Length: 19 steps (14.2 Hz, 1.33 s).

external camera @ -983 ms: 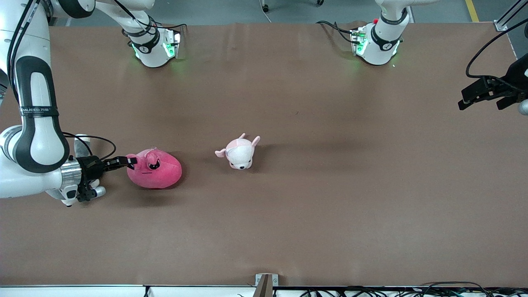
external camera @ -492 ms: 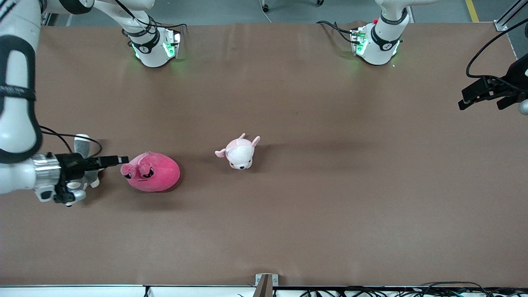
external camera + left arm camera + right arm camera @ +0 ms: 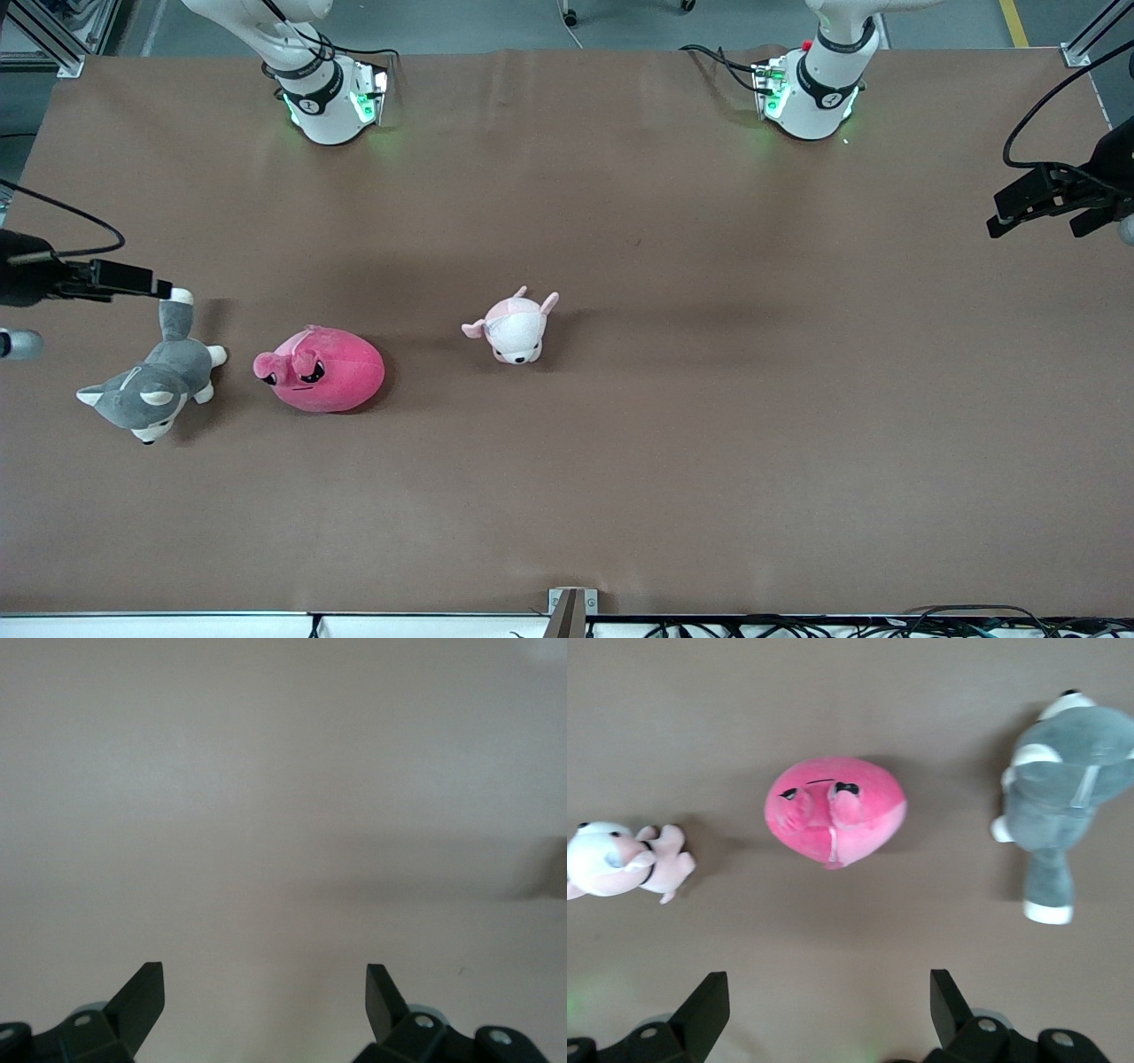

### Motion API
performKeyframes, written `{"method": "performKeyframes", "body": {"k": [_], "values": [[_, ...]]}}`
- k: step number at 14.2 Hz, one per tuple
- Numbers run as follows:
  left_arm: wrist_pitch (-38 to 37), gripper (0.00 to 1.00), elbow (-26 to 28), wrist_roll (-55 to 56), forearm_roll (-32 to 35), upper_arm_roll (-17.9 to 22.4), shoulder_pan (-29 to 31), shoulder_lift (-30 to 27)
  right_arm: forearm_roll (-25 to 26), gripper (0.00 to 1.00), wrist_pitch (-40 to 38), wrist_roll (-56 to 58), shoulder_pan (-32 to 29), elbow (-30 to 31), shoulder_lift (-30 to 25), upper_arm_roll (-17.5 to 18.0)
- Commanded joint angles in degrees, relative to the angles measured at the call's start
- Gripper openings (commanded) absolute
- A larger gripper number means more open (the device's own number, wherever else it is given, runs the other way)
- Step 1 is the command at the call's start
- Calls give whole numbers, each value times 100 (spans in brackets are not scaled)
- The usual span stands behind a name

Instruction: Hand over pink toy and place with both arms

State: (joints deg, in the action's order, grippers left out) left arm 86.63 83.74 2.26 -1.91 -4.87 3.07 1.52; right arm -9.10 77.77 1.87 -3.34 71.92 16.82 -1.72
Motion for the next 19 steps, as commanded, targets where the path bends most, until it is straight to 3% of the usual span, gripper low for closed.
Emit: {"method": "performKeyframes", "body": {"k": [1,2,7,13,17,19], "values": [[47,100,-16,20,-11,4,-8,-64,862,100,107,58,97,-1,-136,32],[47,100,-16,20,-11,4,-8,-64,1118,100,124,286,105,-186,-118,23],[47,100,-16,20,-20,4,-8,-64,1007,100,308,368,114,-328,-144,41],[56,100,-16,11,-20,4,1,-55,822,100,1451,77,44,1138,-1110,14],[99,100,-16,20,-29,4,-8,-64,848,100,1277,103,70,1245,-1251,14],[161,100,-16,11,-20,4,-8,-55,866,100,1407,103,79,1630,-1540,23]]}}
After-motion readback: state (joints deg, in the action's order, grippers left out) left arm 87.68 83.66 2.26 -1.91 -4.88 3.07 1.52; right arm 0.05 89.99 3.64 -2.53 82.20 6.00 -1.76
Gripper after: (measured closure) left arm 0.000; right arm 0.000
